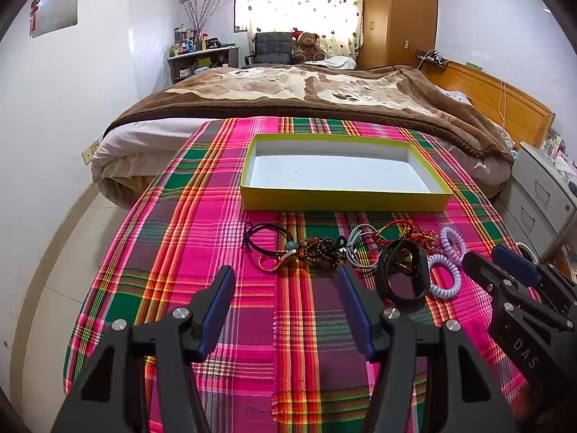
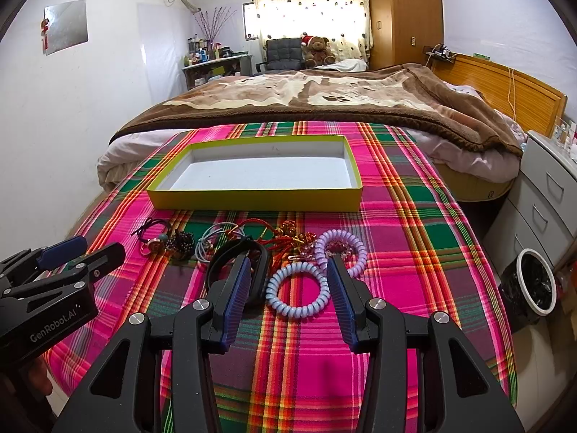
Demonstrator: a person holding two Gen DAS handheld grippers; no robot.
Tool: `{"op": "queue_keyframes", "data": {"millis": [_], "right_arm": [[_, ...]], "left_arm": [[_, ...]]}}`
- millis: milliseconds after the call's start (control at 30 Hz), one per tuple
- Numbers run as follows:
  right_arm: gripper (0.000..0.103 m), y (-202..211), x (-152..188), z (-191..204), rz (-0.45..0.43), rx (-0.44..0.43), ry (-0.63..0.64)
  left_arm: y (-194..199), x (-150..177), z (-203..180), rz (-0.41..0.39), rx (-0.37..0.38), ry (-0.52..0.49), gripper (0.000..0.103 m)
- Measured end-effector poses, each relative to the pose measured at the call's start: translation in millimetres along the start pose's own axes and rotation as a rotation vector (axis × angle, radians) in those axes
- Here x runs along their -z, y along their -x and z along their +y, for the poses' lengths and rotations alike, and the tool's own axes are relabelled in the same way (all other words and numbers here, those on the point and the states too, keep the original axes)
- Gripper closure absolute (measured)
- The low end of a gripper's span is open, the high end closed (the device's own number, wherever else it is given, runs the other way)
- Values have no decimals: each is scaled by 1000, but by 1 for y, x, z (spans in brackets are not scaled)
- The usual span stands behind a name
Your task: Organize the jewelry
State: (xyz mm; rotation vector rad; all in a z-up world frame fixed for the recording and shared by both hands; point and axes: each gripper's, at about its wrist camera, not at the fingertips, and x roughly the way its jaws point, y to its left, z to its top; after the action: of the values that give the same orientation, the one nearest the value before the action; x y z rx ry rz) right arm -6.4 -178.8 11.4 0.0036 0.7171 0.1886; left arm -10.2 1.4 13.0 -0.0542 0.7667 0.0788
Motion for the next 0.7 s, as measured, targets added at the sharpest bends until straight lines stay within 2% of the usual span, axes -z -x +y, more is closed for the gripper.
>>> {"op": "queue_keyframes", "data": {"millis": [700], "right_arm": [[58,-7,1,4,11,-11,5]], "left_arm": [[-5,0,-1,15,3,-5,42]]}}
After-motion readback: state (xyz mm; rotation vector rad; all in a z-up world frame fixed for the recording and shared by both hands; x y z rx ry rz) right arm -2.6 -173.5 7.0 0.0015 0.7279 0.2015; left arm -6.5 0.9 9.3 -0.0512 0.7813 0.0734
